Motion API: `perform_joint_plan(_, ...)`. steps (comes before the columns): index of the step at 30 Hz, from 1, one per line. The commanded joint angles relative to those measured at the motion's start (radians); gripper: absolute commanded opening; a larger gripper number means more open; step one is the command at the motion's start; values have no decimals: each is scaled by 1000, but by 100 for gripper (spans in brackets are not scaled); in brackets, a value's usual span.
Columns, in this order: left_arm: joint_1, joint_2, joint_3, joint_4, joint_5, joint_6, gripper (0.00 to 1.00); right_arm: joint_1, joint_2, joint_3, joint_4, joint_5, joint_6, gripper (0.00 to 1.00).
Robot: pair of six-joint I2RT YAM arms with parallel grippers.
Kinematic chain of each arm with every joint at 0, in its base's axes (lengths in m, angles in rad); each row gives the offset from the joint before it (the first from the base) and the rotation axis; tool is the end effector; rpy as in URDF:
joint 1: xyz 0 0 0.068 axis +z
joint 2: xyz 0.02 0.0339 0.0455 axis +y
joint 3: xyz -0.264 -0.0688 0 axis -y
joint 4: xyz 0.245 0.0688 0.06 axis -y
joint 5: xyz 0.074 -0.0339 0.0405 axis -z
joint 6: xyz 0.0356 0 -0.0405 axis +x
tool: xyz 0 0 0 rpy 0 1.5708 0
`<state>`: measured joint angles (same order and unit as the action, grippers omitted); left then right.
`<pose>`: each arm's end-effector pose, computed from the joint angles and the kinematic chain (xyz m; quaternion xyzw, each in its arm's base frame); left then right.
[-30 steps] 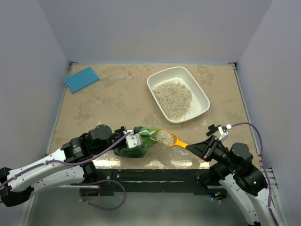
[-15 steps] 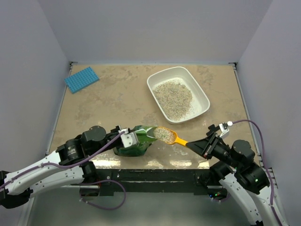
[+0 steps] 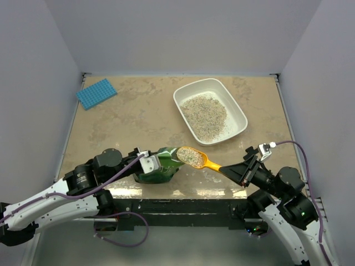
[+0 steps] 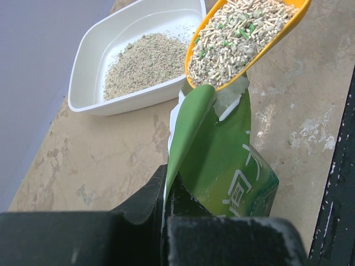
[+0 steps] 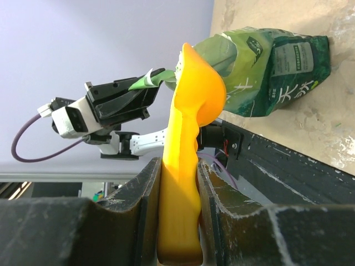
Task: Fill the litter box with clean litter
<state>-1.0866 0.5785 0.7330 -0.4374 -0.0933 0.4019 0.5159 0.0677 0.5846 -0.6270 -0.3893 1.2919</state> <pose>0.0667 -0.1196 0.3243 0.5206 0.6066 -0.1662 0.5774 0.0336 0.0346 0.2928 0.1571 0.7254 0.6034 0.2916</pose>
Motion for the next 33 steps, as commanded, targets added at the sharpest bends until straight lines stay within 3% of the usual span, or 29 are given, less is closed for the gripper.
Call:
perform_joint_plan(1, 1, -25, 80, 92, -16, -37, 0, -1, 6, 20, 101, -25, 24, 0)
perform_joint_plan(16, 1, -62, 114, 69, -36, -78, 0, -1, 32, -35, 265, 67, 98, 0)
perform_joint_plan(33, 1, -78, 89, -1, 24, -97, 0, -2, 152, -103, 477, 457, 130, 0)
